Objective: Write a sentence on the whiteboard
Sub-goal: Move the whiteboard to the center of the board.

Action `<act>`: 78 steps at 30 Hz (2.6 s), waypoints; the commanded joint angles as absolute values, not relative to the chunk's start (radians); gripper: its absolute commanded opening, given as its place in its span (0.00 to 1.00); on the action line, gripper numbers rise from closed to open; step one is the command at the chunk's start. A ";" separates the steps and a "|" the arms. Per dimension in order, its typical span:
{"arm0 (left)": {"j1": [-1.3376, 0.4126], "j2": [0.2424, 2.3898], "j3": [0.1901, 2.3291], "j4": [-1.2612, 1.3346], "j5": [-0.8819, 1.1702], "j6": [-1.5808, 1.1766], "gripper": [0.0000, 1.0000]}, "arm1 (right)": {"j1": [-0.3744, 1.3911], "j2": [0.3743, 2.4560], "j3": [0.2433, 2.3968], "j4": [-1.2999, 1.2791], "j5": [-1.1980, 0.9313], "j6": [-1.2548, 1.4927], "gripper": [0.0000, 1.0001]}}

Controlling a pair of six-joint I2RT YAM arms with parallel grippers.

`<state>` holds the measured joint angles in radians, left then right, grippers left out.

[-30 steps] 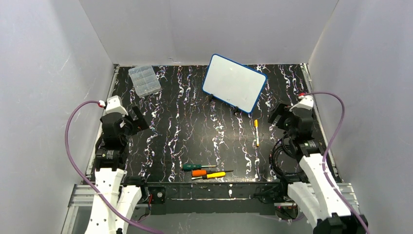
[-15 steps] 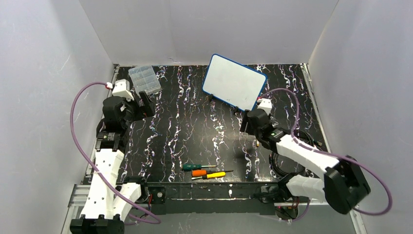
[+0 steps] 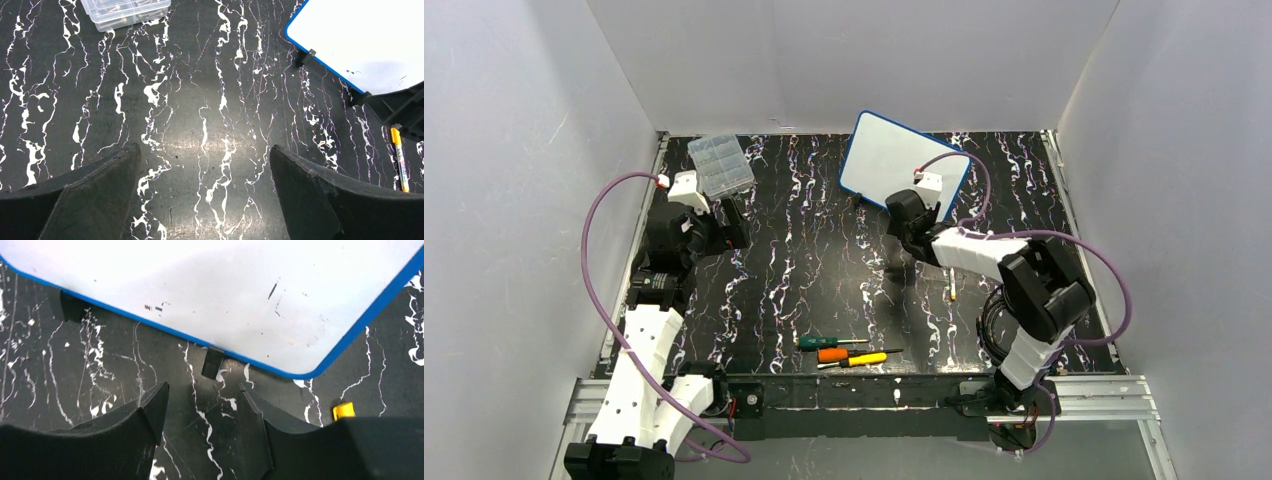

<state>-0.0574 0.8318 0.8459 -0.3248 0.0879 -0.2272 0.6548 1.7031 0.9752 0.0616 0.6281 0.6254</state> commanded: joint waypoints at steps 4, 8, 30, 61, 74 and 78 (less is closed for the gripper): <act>-0.061 0.816 0.842 -0.324 0.075 -0.212 0.99 | 0.658 1.812 1.090 0.043 0.773 0.679 0.60; -0.062 0.816 0.842 -0.324 0.077 -0.212 0.99 | 0.657 1.865 1.113 0.036 0.779 0.688 0.58; -0.063 0.816 0.838 -0.321 0.076 -0.213 0.99 | 0.661 1.889 1.019 0.173 0.668 0.522 0.01; -0.064 0.827 0.834 -0.315 0.106 -0.224 0.99 | 0.782 1.589 0.732 0.157 0.191 0.195 0.52; -0.071 0.836 0.835 -0.319 0.124 -0.234 0.99 | 0.730 1.208 0.687 -0.324 0.485 0.421 0.66; -0.075 0.835 0.834 -0.321 0.124 -0.235 0.99 | 0.589 1.227 0.703 -0.430 0.464 0.452 0.58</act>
<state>-0.0677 0.8364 0.8440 -0.3214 0.1093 -0.2310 0.7017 1.2129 0.6720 -0.2394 0.3981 0.3786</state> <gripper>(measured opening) 0.992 0.620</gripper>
